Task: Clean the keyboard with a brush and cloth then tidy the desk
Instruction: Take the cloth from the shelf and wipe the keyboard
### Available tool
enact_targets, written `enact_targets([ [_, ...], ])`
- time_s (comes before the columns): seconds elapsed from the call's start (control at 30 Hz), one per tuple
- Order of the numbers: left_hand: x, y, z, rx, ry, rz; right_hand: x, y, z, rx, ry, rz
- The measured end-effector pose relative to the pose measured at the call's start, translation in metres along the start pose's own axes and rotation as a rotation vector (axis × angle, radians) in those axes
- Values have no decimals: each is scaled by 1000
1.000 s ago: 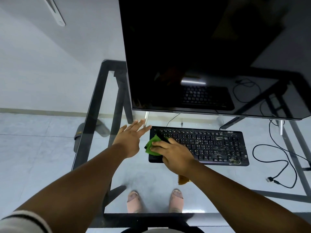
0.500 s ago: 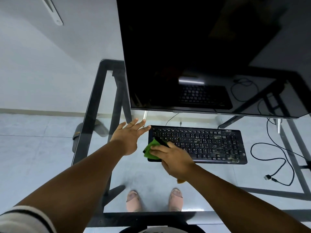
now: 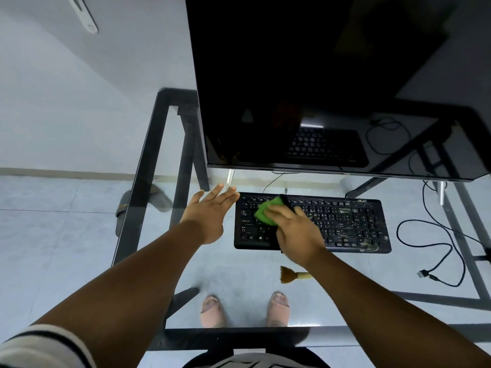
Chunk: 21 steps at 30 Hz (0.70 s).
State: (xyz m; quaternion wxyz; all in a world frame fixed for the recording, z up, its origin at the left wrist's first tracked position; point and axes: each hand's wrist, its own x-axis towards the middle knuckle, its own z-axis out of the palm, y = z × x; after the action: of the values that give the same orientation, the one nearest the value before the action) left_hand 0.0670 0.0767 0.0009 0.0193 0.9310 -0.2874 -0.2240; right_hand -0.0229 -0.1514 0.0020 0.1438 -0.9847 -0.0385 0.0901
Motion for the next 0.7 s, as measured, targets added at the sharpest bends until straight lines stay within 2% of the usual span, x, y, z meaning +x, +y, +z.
enact_targets([
  [0.07, -1, 2, 2, -13, 3, -9, 11, -9, -1, 39, 45, 125],
  [0.23, -2, 5, 6, -16, 13, -34, 24, -32, 2, 31, -53, 120],
  [0.37, -1, 8, 7, -18, 3, -53, 20, -11, -5, 53, -3, 392],
  [0.43, -1, 9, 8, -23, -2, -63, 25, -12, -6, 67, 6, 455],
  [0.6, -1, 11, 10, -26, 5, -78, 37, -41, -6, 53, -101, 247],
  [0.7, -2, 13, 9, -34, -1, -92, 31, -27, -8, 24, -86, 262],
])
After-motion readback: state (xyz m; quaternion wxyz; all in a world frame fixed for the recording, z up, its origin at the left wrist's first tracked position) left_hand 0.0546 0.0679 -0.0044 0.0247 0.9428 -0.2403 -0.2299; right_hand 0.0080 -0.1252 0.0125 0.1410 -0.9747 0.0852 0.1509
